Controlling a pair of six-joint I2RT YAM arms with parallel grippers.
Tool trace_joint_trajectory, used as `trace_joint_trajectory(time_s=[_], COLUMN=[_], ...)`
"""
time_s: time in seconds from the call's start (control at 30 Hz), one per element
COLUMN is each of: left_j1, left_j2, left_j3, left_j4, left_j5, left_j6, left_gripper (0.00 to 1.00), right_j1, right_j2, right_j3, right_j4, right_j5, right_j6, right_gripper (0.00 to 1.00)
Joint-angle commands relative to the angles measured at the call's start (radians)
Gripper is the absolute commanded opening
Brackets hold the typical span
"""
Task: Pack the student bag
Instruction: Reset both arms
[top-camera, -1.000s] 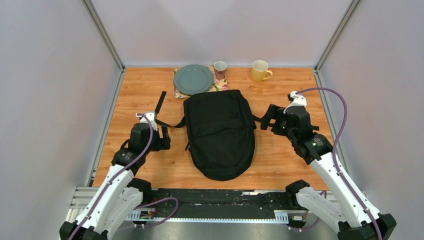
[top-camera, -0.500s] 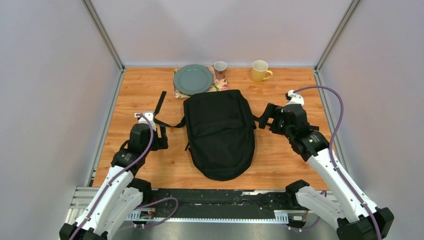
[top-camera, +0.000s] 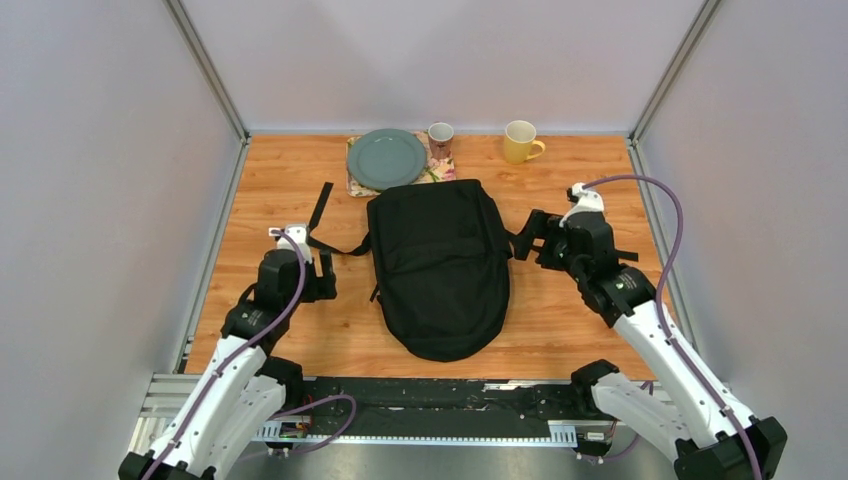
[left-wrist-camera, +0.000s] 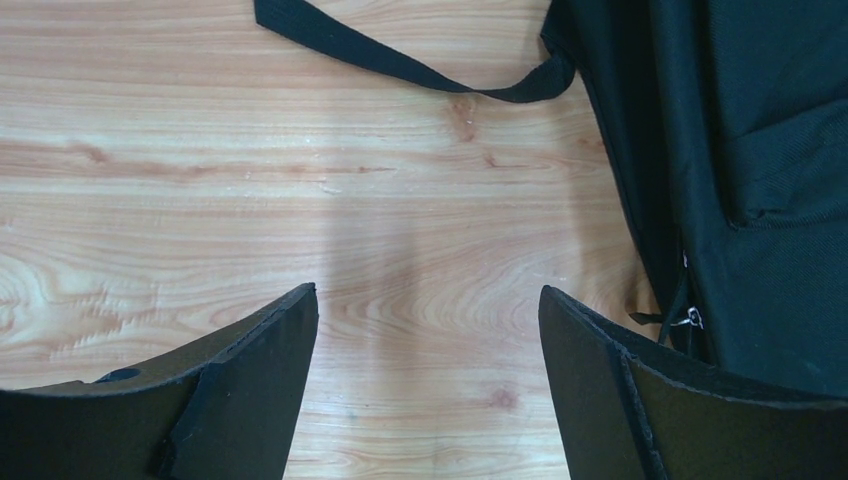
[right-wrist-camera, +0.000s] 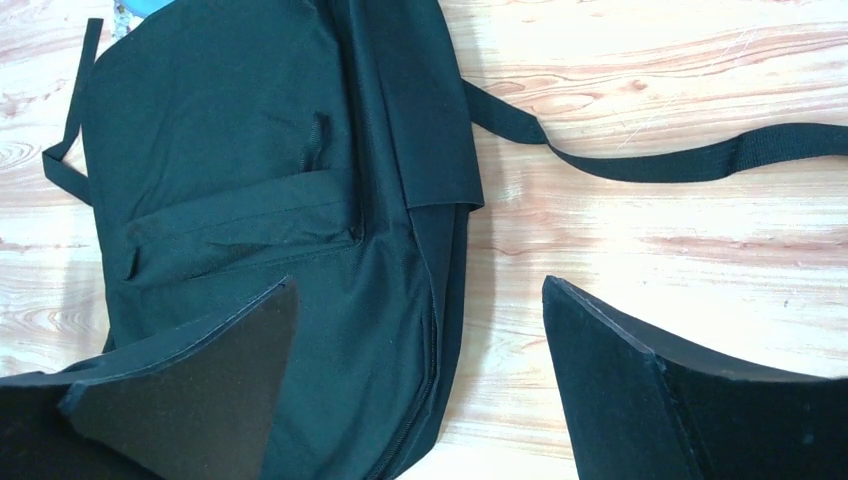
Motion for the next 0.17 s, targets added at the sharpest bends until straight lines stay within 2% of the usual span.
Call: trace_joint_trajectory(time_s=[0.0,0.13], left_j1=[0.006,0.006], left_j2=[-0.023,-0.024], left_j3=[-0.013,-0.007], left_j4=[0.036,0.033], left_j5=[0.038,0.026], left_j6=[0.024,0.022], left_gripper=[0.88,0.88], right_j1=[0.005,0.003], right_j2=[-0.048,-0.080], right_j3=[-0.005,-0.023], right_j4=[0.059,0.071], right_j5=[0.061,0.119], right_j6=[-0.037,-0.037], right_gripper=[0.95,0.95])
